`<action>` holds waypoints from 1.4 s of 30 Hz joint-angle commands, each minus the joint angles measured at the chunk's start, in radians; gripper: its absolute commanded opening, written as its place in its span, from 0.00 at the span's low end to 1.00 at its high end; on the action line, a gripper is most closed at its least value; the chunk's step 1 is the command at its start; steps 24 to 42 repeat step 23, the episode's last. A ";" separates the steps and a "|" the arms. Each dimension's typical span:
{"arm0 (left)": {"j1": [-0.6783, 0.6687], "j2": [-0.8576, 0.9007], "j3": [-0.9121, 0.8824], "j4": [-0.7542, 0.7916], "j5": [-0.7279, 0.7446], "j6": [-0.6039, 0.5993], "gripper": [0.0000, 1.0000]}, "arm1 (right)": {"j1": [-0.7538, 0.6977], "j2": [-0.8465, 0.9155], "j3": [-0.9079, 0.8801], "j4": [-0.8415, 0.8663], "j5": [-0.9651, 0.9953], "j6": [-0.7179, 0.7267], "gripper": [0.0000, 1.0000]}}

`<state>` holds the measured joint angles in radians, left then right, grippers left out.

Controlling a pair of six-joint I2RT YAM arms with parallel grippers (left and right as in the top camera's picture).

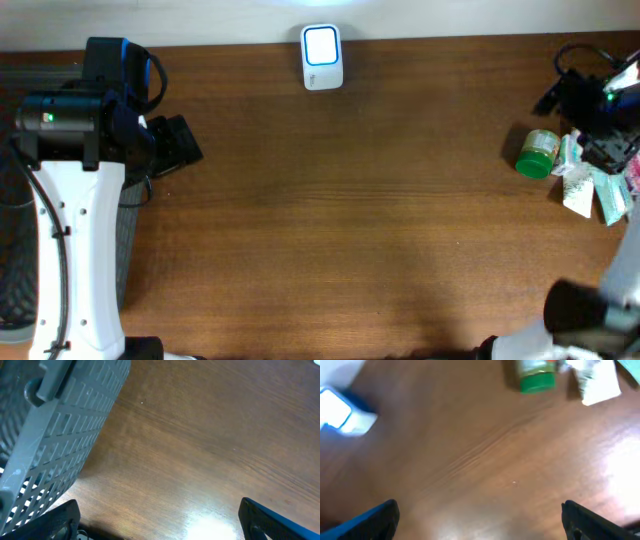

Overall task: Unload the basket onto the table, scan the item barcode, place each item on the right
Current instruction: 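Carry the green jar to the right edge and release it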

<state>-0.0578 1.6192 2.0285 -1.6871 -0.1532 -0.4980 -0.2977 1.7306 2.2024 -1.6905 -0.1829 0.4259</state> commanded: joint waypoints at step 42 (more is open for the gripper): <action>0.004 -0.016 0.011 -0.001 0.000 -0.013 0.99 | 0.403 -0.468 -0.478 -0.008 0.064 -0.052 0.99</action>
